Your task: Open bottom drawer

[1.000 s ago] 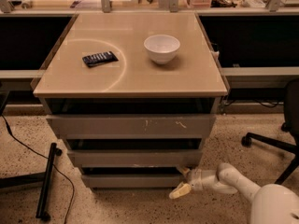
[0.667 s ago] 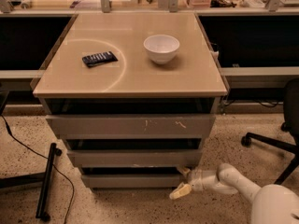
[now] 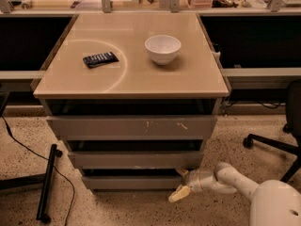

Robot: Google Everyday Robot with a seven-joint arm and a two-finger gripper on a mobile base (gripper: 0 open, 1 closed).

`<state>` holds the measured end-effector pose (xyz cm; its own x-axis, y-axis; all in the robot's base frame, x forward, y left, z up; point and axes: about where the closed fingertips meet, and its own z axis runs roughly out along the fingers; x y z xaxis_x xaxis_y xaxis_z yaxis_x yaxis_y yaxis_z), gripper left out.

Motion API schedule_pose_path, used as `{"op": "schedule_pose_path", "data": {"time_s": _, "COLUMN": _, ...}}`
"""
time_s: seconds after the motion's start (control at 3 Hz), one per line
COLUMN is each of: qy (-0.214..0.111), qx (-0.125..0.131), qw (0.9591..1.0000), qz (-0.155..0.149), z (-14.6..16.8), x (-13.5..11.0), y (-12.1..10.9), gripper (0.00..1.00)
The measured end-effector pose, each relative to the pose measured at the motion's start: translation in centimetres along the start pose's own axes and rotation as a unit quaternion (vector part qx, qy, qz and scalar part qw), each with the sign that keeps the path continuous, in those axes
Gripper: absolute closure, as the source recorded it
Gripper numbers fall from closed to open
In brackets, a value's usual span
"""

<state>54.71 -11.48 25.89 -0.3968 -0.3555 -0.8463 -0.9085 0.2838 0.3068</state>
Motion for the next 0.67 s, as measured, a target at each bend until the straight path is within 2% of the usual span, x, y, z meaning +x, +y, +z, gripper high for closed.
{"op": "schedule_pose_path", "data": {"time_s": 0.67, "qy": 0.031, "qx": 0.004, "qw": 0.9995, "qz": -0.001, "z": -0.11, "x": 1.11, "y": -0.38, "gripper": 0.0}}
